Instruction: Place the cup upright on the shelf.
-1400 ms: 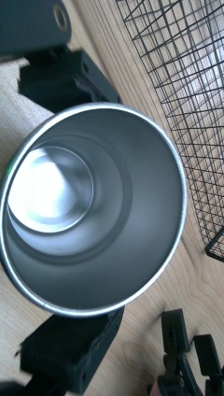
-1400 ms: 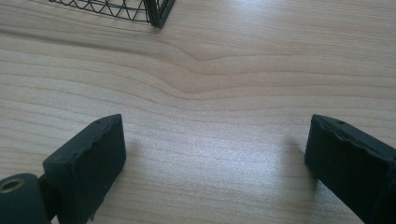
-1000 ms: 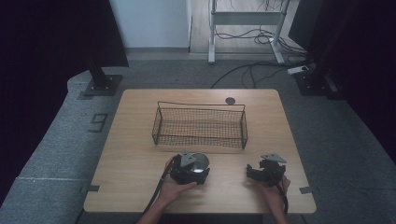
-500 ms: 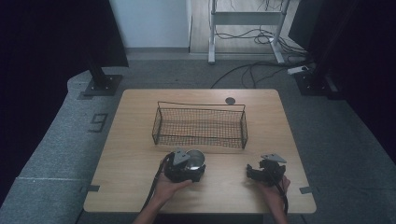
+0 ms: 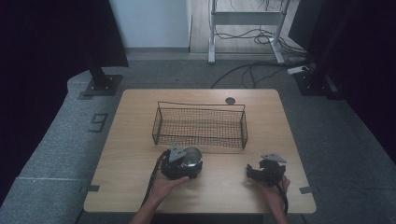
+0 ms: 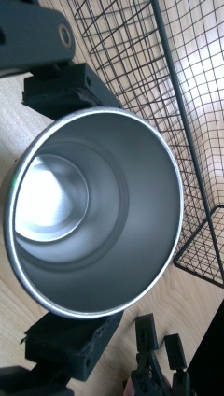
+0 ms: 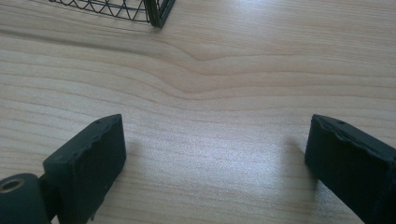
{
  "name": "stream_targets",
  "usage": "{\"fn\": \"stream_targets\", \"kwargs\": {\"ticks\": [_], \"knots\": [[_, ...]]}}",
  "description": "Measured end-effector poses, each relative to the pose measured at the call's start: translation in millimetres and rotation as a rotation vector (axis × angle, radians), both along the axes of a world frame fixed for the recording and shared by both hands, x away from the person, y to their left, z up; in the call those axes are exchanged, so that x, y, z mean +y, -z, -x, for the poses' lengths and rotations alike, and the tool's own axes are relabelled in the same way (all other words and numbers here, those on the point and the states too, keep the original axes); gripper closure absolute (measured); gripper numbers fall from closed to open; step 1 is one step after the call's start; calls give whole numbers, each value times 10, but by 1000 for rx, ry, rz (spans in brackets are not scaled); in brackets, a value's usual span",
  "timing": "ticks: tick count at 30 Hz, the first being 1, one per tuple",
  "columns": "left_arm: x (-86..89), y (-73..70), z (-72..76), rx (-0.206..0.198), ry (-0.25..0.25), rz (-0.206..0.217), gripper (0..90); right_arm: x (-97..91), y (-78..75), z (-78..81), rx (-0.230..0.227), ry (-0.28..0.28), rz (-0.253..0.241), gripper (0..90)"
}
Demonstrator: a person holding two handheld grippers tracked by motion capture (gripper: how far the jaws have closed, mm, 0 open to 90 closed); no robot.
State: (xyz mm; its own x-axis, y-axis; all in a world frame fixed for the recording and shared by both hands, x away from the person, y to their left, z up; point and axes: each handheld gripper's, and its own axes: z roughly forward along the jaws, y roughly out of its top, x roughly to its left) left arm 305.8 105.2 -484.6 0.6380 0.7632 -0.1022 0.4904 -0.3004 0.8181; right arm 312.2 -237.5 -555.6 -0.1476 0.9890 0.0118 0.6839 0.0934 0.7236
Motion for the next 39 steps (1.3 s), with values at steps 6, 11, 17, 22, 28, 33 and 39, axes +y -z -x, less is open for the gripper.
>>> {"fn": "stream_targets", "kwargs": {"ticks": [6, 11, 17, 22, 28, 33, 39], "knots": [[6, -12, -17, -3, -2, -6, 156, 0, 0, 0, 0, 0, 0, 50], [16, -31, -35, -8, -5, -6, 156, 0, 0, 0, 0, 0, 0, 50], [42, -84, -72, -17, -12, -8, 156, 0, 0, 0, 0, 0, 0, 50], [47, -123, -93, -20, -13, -5, 157, 0, 0, 0, 0, 0, 0, 51], [41, -178, -103, -32, -11, -7, 157, 0, 0, 0, 0, 0, 0, 50], [39, -212, -111, -36, -12, -7, 157, 0, 0, 0, 0, 0, -1, 50], [38, -264, -136, -42, -9, -12, 157, -1, 0, 0, 0, 0, 0, 50]]}}
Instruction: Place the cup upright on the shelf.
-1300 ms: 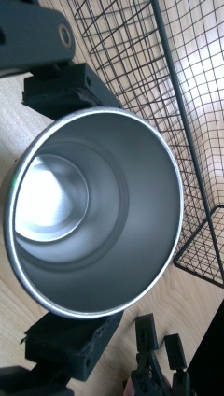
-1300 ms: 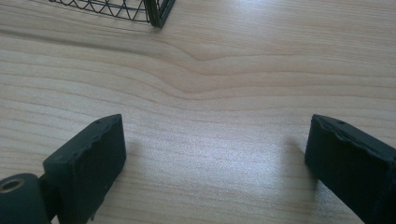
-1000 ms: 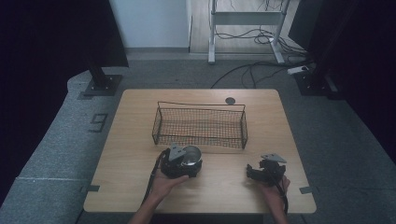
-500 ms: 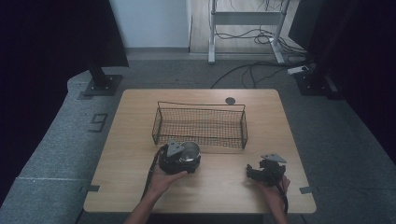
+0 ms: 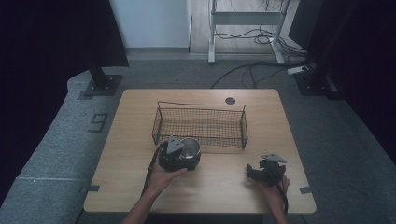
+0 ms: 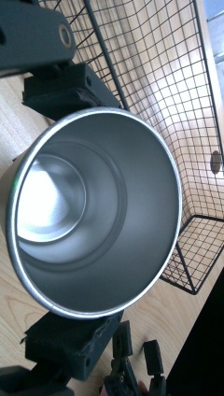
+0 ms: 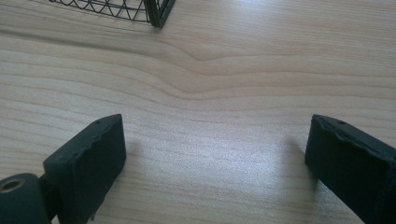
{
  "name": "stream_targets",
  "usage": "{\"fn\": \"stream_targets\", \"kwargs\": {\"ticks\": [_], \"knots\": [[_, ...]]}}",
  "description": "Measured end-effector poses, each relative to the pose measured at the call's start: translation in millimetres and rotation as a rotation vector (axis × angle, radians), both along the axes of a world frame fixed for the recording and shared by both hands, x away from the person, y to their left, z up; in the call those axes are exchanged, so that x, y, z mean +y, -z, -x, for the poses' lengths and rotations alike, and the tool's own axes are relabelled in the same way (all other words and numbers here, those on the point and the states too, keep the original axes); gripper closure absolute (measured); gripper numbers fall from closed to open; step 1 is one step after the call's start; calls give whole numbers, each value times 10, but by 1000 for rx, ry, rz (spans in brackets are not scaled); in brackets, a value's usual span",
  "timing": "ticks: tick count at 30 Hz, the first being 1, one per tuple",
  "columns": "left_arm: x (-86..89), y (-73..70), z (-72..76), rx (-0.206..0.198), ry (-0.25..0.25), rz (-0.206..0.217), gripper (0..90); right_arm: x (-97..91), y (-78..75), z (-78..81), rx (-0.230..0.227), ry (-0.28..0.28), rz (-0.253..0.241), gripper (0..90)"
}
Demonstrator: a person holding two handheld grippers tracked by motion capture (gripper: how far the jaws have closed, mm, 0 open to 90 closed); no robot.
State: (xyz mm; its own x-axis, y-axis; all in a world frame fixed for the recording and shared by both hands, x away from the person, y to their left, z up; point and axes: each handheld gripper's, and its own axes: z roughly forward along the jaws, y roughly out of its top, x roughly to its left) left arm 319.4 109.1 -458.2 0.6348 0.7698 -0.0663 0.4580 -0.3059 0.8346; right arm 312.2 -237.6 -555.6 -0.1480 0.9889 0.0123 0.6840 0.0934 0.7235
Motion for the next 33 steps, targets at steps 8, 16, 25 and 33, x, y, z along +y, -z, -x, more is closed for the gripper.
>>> {"fn": "stream_targets", "kwargs": {"ticks": [8, 16, 25, 33], "knots": [[21, -16, -59, 7, -12, 3, 157, 0, 0, 0, 0, 0, 0, 51], [17, 0, -83, 11, -17, 2, 157, -1, 0, 0, 0, 0, 0, 50], [23, -49, -121, 2, -24, -2, 157, 0, 0, 0, 0, 0, 0, 50], [13, -90, -162, 4, -20, -2, 158, 0, 0, 0, 0, 0, 0, 51]]}}
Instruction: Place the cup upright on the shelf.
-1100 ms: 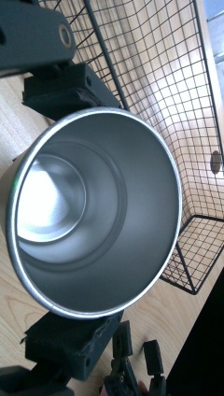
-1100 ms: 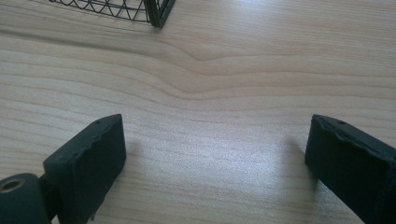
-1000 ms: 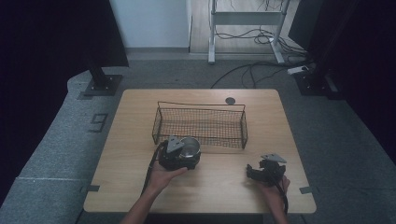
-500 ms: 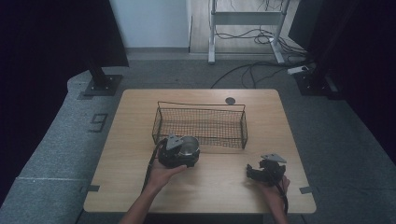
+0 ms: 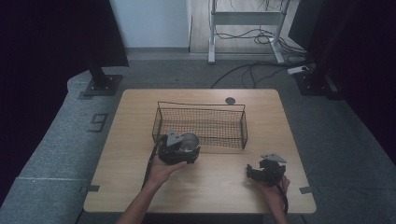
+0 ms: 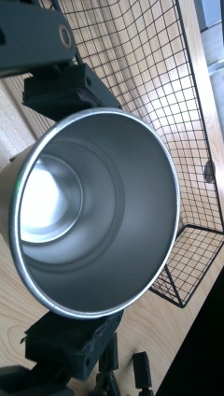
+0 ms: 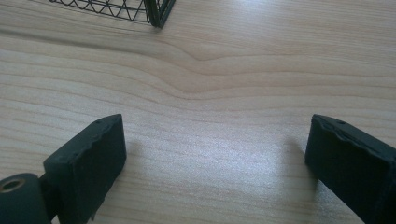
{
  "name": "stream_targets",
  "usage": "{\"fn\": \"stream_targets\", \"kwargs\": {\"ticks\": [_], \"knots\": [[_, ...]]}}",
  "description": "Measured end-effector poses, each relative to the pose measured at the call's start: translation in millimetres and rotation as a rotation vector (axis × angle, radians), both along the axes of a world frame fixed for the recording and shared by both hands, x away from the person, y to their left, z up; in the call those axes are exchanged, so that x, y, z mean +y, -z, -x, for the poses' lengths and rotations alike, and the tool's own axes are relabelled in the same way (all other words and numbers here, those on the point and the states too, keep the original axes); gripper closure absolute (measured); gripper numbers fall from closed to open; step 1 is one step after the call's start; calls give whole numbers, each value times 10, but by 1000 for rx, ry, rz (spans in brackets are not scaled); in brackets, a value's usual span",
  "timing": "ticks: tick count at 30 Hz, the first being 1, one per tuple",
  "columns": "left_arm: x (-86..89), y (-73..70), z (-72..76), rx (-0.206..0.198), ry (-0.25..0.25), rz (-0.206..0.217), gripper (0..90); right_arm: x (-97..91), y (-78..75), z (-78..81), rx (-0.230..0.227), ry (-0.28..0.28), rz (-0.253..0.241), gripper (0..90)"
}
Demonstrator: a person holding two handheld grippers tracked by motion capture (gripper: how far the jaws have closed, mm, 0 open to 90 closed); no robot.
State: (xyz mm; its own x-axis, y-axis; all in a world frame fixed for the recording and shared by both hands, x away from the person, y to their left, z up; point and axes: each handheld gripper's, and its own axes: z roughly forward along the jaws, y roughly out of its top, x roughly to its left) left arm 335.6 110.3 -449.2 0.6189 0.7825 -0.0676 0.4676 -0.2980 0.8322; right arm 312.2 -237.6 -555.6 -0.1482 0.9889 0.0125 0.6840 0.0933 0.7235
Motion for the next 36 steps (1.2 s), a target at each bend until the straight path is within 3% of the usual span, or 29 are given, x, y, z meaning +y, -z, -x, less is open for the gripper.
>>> {"fn": "stream_targets", "kwargs": {"ticks": [36], "knots": [[-39, -118, -60, -5, 16, 10, 163, -1, 0, 0, -1, -1, 0, 50]]}}
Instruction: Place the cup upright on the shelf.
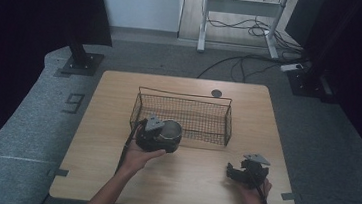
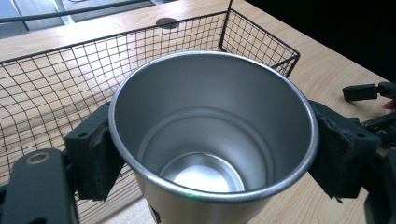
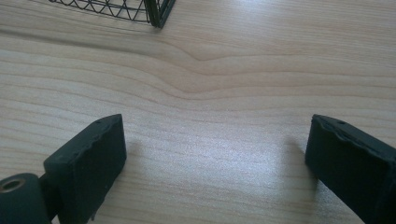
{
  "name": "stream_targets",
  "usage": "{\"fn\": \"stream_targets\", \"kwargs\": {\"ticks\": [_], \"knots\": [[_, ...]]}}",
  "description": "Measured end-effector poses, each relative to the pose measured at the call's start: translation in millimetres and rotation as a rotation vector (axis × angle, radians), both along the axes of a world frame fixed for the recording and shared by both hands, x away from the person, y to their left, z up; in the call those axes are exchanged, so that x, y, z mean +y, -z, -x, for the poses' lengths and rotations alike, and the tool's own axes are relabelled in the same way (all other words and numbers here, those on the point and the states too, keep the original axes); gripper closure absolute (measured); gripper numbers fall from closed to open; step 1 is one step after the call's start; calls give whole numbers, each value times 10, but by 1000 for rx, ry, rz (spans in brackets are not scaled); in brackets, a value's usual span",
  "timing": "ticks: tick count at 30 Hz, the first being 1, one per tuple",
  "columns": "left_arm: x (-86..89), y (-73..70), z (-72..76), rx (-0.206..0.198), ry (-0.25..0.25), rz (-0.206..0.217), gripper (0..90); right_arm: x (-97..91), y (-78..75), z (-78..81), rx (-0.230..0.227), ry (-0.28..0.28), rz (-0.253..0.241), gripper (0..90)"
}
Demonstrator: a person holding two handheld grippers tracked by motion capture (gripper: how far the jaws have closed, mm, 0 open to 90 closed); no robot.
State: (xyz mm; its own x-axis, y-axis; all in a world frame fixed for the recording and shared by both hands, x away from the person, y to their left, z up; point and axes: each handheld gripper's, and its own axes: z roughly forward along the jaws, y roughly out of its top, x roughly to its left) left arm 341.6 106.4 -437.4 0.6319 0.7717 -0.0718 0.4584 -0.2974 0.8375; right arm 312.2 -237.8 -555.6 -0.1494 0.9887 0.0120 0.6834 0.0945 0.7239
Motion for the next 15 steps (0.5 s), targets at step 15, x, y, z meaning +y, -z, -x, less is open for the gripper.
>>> {"fn": "stream_targets", "kwargs": {"ticks": [15], "knots": [[-16, -101, -63, -8, -3, 11, 164, 1, 1, -1, -1, 1, 0, 50]]}}
